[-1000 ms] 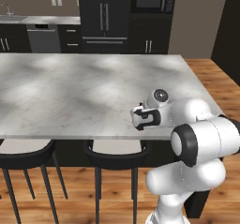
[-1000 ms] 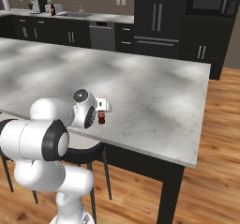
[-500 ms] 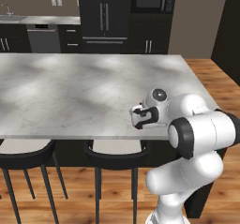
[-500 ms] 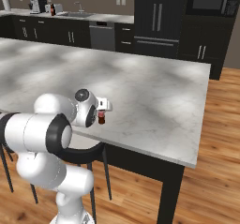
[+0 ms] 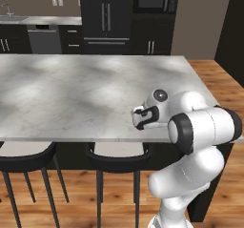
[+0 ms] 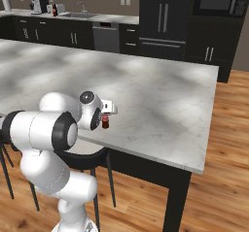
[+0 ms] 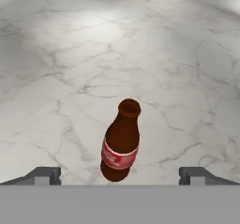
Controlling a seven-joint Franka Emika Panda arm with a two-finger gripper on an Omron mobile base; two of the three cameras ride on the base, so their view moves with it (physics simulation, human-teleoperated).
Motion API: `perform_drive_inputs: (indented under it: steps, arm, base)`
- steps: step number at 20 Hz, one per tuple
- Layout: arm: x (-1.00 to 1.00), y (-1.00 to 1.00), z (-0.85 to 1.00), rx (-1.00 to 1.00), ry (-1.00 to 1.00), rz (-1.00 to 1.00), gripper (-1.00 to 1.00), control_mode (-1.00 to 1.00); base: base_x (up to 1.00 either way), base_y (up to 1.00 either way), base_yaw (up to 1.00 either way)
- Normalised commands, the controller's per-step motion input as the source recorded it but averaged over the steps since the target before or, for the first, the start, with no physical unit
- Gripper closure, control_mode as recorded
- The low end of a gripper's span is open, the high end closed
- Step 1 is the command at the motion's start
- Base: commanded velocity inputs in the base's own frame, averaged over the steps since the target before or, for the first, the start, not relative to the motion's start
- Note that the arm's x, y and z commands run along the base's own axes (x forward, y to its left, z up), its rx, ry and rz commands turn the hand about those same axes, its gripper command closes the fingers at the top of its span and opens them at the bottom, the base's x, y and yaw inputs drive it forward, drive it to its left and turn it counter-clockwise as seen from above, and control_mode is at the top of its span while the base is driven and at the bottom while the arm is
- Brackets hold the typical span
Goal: Place the large bottle from the dining counter next to the other large bottle outside the sink, and place the small bottle from the dining counter next to the other small bottle inside the sink.
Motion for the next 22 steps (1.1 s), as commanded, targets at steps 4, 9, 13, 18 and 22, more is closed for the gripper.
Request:
perform_drive_inputs:
  steps: [4,9,13,18,22]
  arm:
    - [0.11,0.0,-0.18,0.0,0.0,0.0,-1.0,-1.0]
    - [0.15,0.0,-0.14,0.0,0.0,0.0,-1.0,-1.0]
    - [0.19,0.0,-0.09,0.0,0.0,0.0,-1.0,-1.0]
    - [0.19,0.0,-0.07,0.0,0.0,0.0,-1.0,-1.0]
    - [0.2,0.0,-0.08,0.0,0.0,0.0,-1.0,-1.0]
  base:
    - [0.0,0.0,0.0]
    - [0.0,0.0,0.0]
    - [0.0,0.0,0.0]
    - [0.0,0.0,0.0]
    - [0.0,0.0,0.0]
